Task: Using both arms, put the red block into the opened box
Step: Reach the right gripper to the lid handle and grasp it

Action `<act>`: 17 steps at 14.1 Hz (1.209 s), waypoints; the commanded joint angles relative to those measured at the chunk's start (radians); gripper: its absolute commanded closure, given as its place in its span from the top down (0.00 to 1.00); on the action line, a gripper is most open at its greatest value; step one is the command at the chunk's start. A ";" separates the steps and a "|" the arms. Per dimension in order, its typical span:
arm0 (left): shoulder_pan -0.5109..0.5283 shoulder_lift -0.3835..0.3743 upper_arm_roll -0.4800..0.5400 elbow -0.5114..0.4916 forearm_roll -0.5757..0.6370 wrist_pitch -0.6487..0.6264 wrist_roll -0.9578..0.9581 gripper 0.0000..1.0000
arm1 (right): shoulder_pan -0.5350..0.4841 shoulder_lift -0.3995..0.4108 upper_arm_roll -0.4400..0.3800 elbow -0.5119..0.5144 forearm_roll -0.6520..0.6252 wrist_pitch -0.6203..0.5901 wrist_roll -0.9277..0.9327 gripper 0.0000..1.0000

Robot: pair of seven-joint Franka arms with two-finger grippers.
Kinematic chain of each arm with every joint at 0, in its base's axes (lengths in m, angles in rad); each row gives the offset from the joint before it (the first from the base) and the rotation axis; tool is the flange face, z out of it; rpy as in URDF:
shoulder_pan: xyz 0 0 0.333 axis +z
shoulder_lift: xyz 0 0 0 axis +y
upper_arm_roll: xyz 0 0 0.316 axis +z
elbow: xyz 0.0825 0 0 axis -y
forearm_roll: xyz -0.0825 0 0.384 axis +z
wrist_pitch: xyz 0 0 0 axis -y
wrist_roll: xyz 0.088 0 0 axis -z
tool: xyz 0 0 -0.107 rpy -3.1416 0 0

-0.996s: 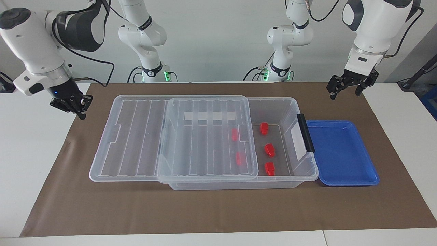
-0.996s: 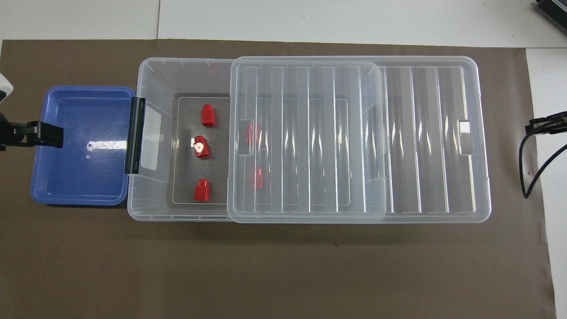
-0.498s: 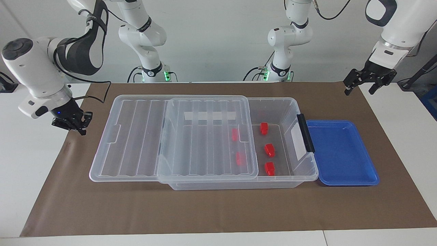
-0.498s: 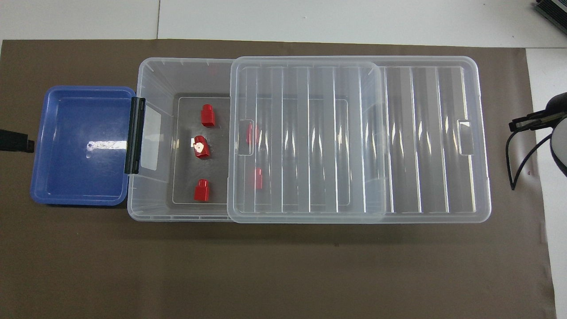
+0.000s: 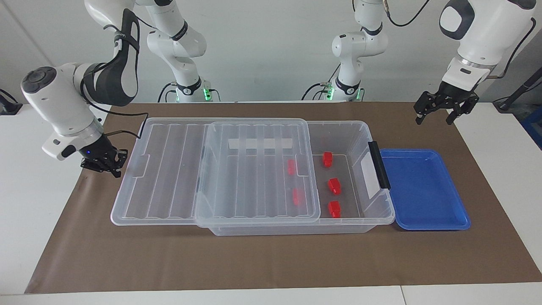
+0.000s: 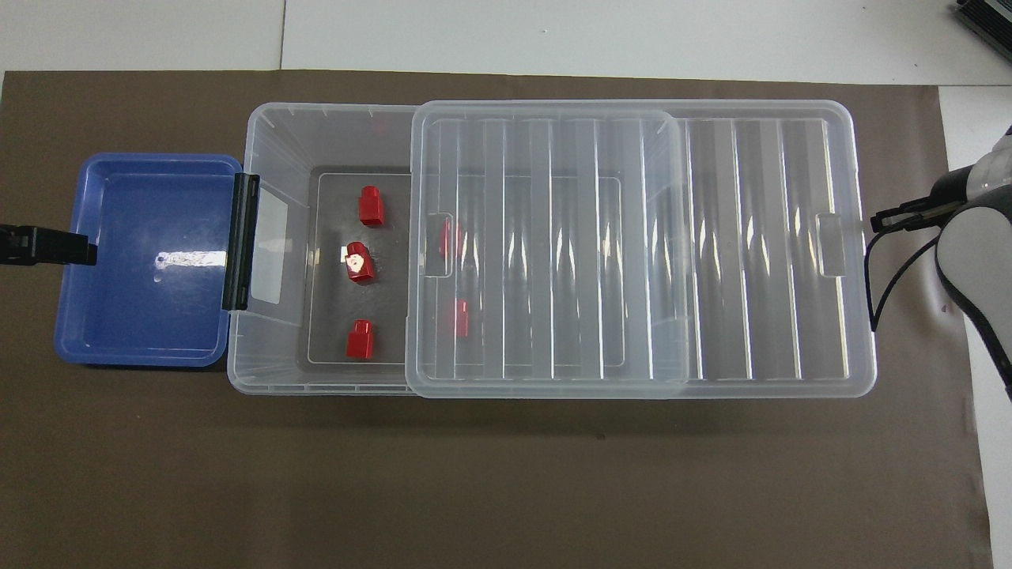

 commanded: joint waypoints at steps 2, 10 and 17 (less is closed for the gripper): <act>-0.006 0.068 0.007 0.105 -0.016 -0.058 0.000 1.00 | 0.010 -0.007 0.005 -0.015 0.045 0.010 -0.032 0.00; -0.026 0.099 0.004 0.139 -0.013 -0.086 -0.005 1.00 | 0.061 -0.007 0.003 -0.010 0.107 0.007 -0.016 0.00; -0.028 0.095 0.004 0.131 -0.013 -0.087 -0.006 1.00 | 0.136 -0.007 0.003 -0.012 0.111 0.016 0.106 0.00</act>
